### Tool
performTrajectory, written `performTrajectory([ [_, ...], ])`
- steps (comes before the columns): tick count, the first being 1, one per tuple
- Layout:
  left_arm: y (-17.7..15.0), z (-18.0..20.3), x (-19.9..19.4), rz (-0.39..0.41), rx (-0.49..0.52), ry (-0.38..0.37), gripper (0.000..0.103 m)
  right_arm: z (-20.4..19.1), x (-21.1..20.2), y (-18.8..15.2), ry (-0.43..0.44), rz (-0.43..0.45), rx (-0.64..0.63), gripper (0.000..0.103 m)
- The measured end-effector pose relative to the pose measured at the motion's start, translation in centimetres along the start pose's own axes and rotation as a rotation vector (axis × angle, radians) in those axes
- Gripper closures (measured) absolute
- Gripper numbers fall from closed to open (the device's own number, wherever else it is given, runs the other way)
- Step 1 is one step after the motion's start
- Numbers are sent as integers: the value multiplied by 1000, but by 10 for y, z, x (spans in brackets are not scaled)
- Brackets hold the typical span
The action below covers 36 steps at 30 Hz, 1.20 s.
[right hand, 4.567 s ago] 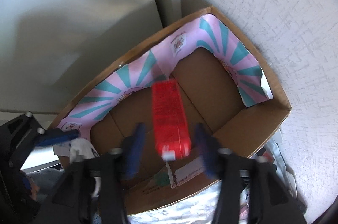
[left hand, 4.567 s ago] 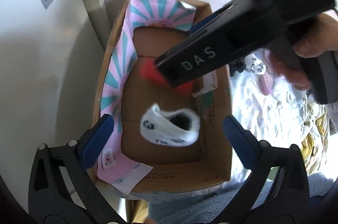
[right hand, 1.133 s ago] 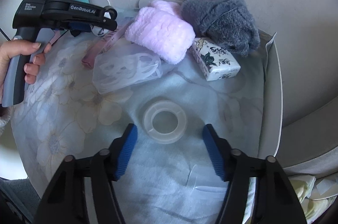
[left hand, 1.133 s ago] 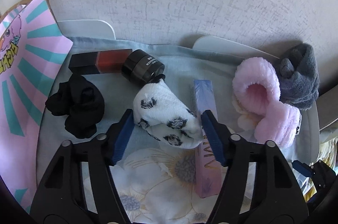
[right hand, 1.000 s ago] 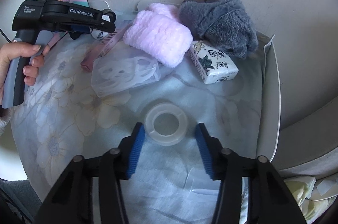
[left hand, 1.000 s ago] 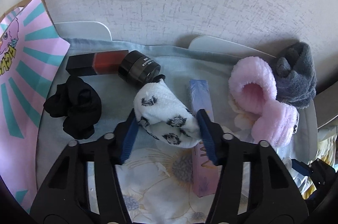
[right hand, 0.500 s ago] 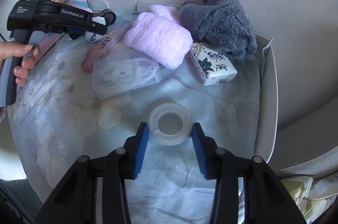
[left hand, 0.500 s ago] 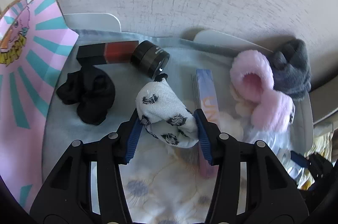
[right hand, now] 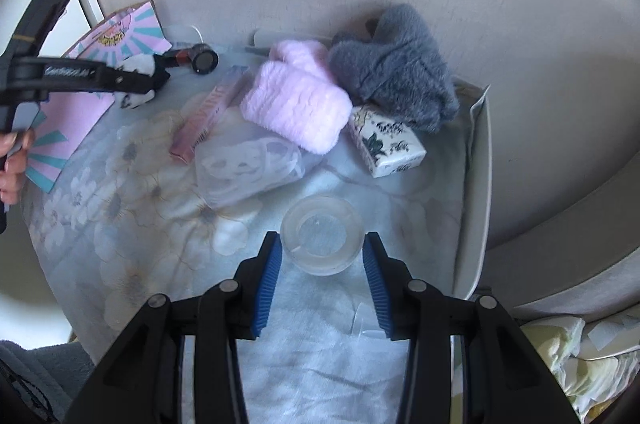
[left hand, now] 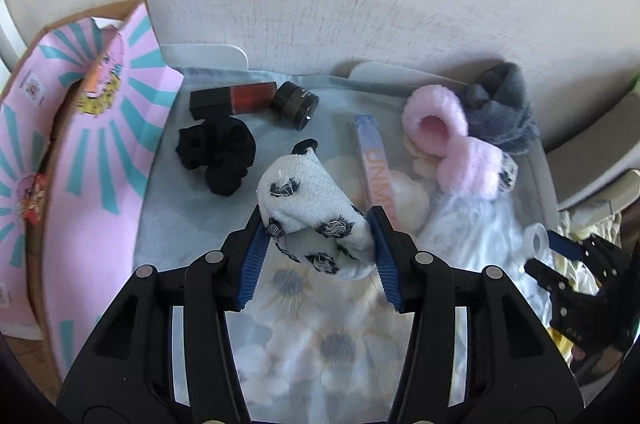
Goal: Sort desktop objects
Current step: 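Carry the sock and tape roll into the cardboard box and release both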
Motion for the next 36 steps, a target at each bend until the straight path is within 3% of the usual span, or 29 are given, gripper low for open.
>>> performTrajectory([
  [1, 4, -20, 1, -2, 4, -5, 57, -1, -4, 2, -3, -6, -6, 64],
  [7, 11, -32, -15, -1, 45, 14, 57, -20, -17, 27, -10, -46, -43, 64],
  [21, 34, -96, -82, 54, 6, 43, 57, -84, -47, 126, 10, 29, -148, 64],
  [28, 40, -139, -108, 88, -33, 76, 57, -131, -50, 179, 55, 45, -219, 64],
  [36, 34, -194, -118, 86, -111, 102, 57, -213, -40, 225, 98, 66, -365, 64],
])
Point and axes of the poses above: each gripper's, at about its wrist camera, not at the fingertips, and x roughly the way its jaws point, z to its right, y to its top, the point moved 1 cm from there along x, roughly the way its jaws point, and after that the axes turned 4 degrees about -z, right-handed, at the moved point
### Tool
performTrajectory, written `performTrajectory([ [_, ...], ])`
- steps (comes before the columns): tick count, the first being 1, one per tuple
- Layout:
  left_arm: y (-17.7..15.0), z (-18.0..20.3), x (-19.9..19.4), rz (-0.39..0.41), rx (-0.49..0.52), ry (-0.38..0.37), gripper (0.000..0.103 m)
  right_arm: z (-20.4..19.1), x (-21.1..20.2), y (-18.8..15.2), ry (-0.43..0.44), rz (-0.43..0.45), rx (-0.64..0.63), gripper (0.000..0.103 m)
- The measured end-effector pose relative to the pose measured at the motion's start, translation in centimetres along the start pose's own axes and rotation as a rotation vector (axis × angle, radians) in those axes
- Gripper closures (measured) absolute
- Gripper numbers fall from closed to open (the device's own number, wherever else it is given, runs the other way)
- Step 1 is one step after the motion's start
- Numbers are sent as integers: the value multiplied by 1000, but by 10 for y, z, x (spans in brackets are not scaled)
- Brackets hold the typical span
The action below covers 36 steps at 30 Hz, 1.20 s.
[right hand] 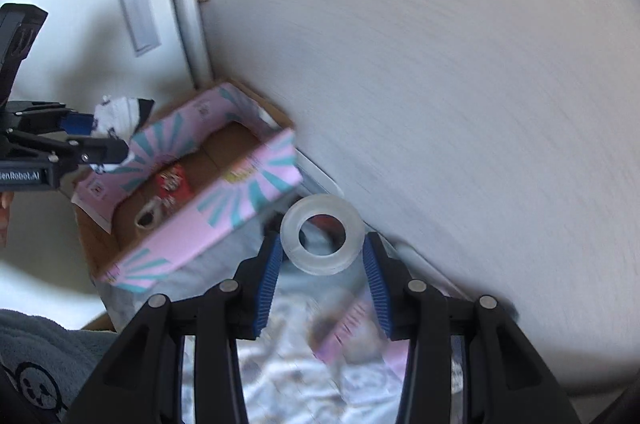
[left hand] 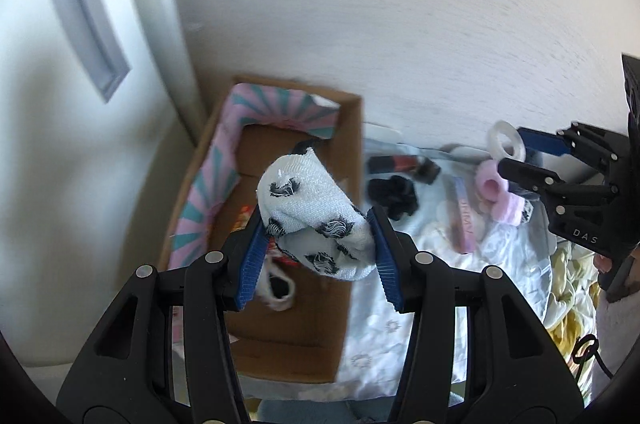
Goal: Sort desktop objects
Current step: 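Carry the sock and tape roll into the cardboard box and release both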
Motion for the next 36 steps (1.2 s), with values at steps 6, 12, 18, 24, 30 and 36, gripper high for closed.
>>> performTrajectory([
  [6, -9, -33, 7, -34, -35, 6, 57, -51, 30, 46, 77, -21, -96, 64],
  [12, -25, -61, 21, -82, -54, 11, 57, -102, 72, 76, 137, -89, -183, 64],
  [18, -41, -78, 42, -134, -82, -1, 57, -138, 114, 90, 195, -176, -227, 64],
  [24, -46, -78, 49, -152, -75, -12, 57, -154, 135, 95, 201, -223, -258, 64],
  [30, -45, -75, 50, -153, -51, -24, 57, -152, 139, 97, 197, -239, -260, 64],
  [36, -44, -72, 46, -153, -36, -24, 7, -144, 147, 99, 237, -288, -183, 64],
])
Point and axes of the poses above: each gripper's, at about its wrist camera, not at the fingertips, and x roughly the way its jaws point, z to its right, y to its top, the point moved 1 cm from there along x, roughly the way its jaws point, and after that the axes turned 4 degrees about -z, right-handed, at the moved point
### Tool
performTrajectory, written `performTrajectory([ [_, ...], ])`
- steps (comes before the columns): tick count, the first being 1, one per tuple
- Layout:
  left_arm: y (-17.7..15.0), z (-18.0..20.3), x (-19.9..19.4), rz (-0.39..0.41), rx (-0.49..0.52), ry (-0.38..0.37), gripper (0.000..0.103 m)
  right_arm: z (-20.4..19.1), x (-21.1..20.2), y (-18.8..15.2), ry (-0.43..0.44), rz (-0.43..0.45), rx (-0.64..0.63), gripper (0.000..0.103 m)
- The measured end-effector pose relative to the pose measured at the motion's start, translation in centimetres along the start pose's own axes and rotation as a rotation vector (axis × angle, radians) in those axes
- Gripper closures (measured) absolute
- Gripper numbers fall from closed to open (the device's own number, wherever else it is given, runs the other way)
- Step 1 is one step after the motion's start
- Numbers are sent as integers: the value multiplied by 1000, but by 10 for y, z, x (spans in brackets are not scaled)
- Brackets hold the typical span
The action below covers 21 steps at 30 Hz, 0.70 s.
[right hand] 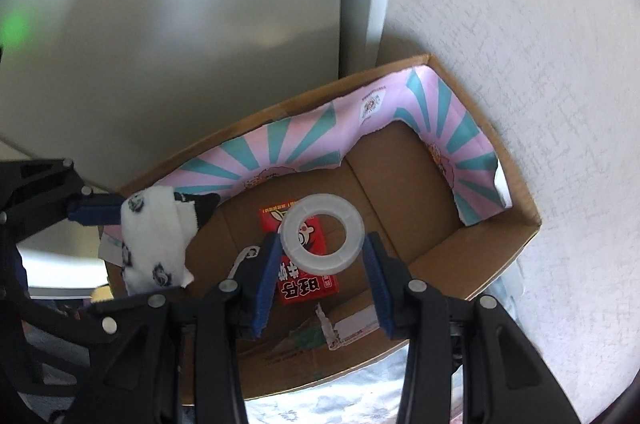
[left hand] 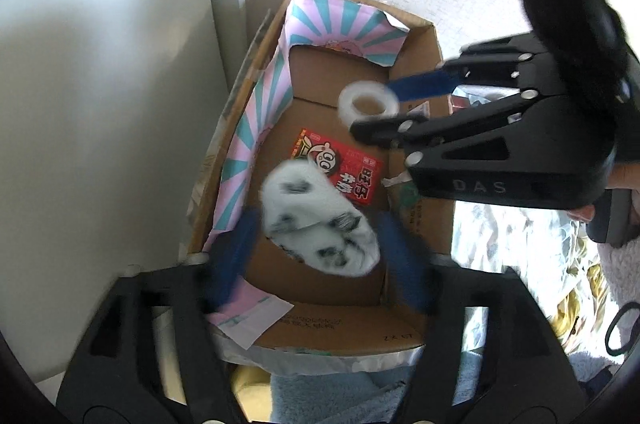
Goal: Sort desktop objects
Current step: 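Carry the sock and tape roll into the cardboard box and release both, then move both tools back over the table objects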
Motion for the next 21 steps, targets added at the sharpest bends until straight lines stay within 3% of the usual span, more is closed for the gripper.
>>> performTrajectory([
  [1, 0, 1, -2, 4, 2, 1, 0, 1, 2, 0, 28, -14, 15, 60],
  [3, -1, 1, -7, 30, 6, 2, 0, 3, 6, -1, 89, -47, 53, 38],
  [4, -1, 1, -8, 41, 3, 17, 0, 4, 5, -2, 96, -32, 60, 13],
  [5, -2, 0, -8, 47, 0, 28, 0, 4, 3, -3, 93, -8, 57, 3],
  [10, -5, -3, -15, 86, -23, -18, 0, 12, -10, -6, 45, 56, 103, 1],
  [21, -3, 8, -30, 119, -14, 30, 0, 18, -39, -25, 26, 113, 125, 0],
])
Point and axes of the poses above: each gripper's, at about its wrist camera, not at the fingertips, and x roughly the way its jaws point, z to its right, y to its top, the point moved 1 cm from there along x, roughly the way its jaws point, and after that the axes turned 4 degrees about -z, right-handed, at the moved point
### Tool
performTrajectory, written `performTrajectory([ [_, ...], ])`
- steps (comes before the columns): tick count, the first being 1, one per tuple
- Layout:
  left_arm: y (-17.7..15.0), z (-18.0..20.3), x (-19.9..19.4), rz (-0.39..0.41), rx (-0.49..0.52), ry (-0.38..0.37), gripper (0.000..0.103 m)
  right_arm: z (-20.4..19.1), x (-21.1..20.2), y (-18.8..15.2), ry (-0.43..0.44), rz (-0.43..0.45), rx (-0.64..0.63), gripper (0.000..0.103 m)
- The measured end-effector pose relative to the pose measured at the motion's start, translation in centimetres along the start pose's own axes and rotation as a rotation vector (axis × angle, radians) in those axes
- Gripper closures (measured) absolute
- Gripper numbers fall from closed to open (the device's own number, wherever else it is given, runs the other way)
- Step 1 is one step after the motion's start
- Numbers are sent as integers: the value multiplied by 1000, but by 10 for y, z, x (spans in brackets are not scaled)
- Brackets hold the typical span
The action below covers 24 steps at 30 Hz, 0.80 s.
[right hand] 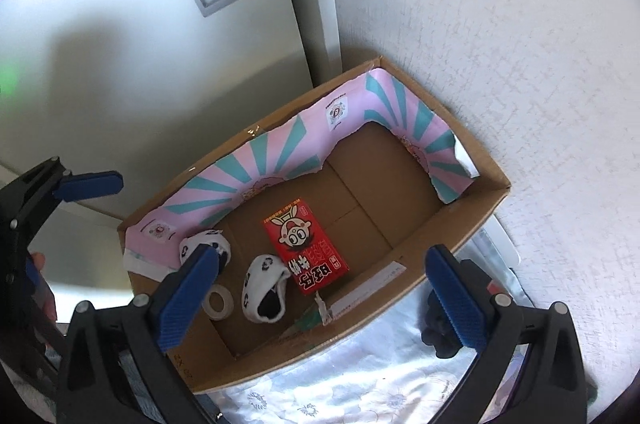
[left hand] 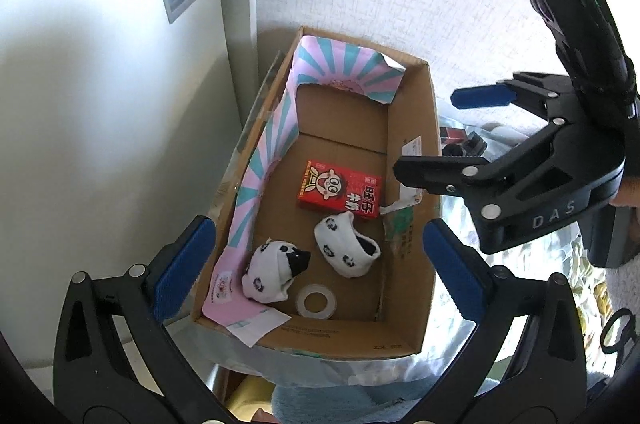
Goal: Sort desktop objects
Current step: 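Move both tools back over the table objects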
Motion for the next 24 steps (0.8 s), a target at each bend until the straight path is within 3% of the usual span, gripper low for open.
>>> performTrajectory([
  [8, -1, 21, -16, 41, 49, 33, 0, 10, -28, -22, 0, 52, 59, 0],
  [12, -1, 34, -30, 85, 57, -20, 0, 23, -43, -35, 16, 81, 125, 0],
  [16, -2, 54, -39, 113, 89, -55, 0, 33, -53, -53, 56, 52, 170, 0],
  [24, 0, 103, -38, 92, 203, -78, 0, 66, -72, -111, -67, 24, 254, 0],
])
Point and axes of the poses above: each gripper's, at about its wrist camera, not at the fingertips, and x roughly the way its jaws point, z to its right, y to its top, the point moved 1 cm from there along x, roughly the way its jaws point, and after that the axes turned 4 degrees about -z, right-handed, at the moved point
